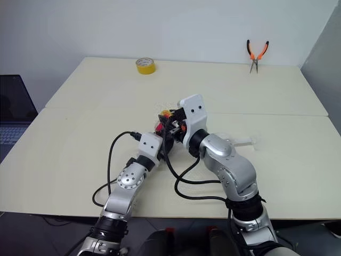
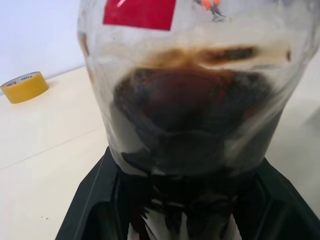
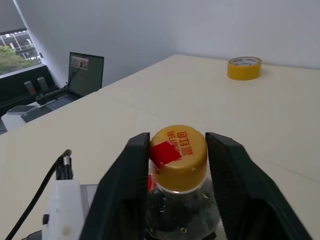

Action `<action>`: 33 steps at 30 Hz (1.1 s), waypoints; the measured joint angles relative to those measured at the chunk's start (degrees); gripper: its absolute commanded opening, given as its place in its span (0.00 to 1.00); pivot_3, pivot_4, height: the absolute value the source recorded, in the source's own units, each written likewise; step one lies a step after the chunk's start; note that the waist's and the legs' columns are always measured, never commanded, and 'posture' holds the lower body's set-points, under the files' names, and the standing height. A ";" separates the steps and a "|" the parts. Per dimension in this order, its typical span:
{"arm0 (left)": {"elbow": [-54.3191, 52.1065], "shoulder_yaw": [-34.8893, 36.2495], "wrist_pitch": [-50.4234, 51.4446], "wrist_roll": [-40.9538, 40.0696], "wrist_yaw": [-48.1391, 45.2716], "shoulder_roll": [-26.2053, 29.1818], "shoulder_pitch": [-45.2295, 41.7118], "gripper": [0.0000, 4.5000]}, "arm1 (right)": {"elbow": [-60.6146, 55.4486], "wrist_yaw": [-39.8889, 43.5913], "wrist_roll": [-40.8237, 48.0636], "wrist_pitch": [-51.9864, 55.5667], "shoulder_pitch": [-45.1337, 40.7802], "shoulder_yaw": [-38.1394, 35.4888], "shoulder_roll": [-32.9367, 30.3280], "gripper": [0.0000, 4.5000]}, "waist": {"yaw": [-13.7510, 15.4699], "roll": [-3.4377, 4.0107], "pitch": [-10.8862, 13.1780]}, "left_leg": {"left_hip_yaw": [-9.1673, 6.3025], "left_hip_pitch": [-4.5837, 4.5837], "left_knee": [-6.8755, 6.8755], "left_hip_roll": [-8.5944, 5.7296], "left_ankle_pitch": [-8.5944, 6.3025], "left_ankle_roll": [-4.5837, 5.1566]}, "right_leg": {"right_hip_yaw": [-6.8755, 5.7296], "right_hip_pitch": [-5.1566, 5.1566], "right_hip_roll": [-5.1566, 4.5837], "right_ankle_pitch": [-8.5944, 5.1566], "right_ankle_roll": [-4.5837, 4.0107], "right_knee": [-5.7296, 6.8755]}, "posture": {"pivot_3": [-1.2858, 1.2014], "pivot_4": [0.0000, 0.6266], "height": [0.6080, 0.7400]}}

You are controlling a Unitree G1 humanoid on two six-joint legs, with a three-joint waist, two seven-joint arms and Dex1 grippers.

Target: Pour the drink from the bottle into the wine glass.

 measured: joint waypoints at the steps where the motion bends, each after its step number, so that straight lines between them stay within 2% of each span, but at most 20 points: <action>1: 0.00 0.00 0.00 0.00 0.04 0.00 0.00 0.46 | 0.00 0.22 -0.09 -0.12 0.00 0.15 -0.21 0.27 | 0.00 0.00 0.00 | 0.00 0.00 0.00 0.00 0.00 0.00 | 0.00 0.00 0.00 0.00 0.00 0.00 | 0.52 0.24 1.00; 8: -0.03 -0.01 0.13 -0.09 -0.24 0.27 0.03 0.37 | 2.32 5.39 -0.95 -3.08 -0.74 0.41 -3.40 0.27 | -0.02 0.00 0.00 | 0.00 0.00 0.00 0.00 0.00 0.00 | -0.01 0.00 0.00 0.00 0.00 -0.01 | 0.52 0.24 1.00; 19: -1.19 0.20 1.32 -0.29 -1.11 1.16 1.42 0.32 | 20.46 27.18 2.22 -13.49 -8.83 -0.82 -10.66 0.27 | -0.04 0.00 0.00 | 0.00 0.00 -0.01 0.01 -0.02 0.04 | -0.03 0.00 0.00 0.00 -0.01 -0.04 | 0.52 0.24 1.00; 25: -1.43 0.22 1.53 -0.30 -1.67 1.17 1.54 0.29 | 23.20 29.92 2.64 -15.58 -9.52 -1.07 -10.74 0.27 | 0.08 0.00 0.00 | 0.01 -0.02 -0.01 0.02 -0.03 0.05 | -0.01 0.00 -0.01 0.00 -0.01 -0.05 | 0.52 0.24 1.00; 33: -2.04 1.15 1.52 -0.32 -1.23 1.25 1.73 0.29 | 14.18 24.17 2.75 -10.81 -3.26 -1.95 -9.32 0.88 | 0.17 0.00 0.00 | -0.01 -0.06 -0.01 0.02 -0.03 0.05 | -0.01 -0.03 -0.02 0.00 -0.01 -0.03 | 0.52 0.24 1.00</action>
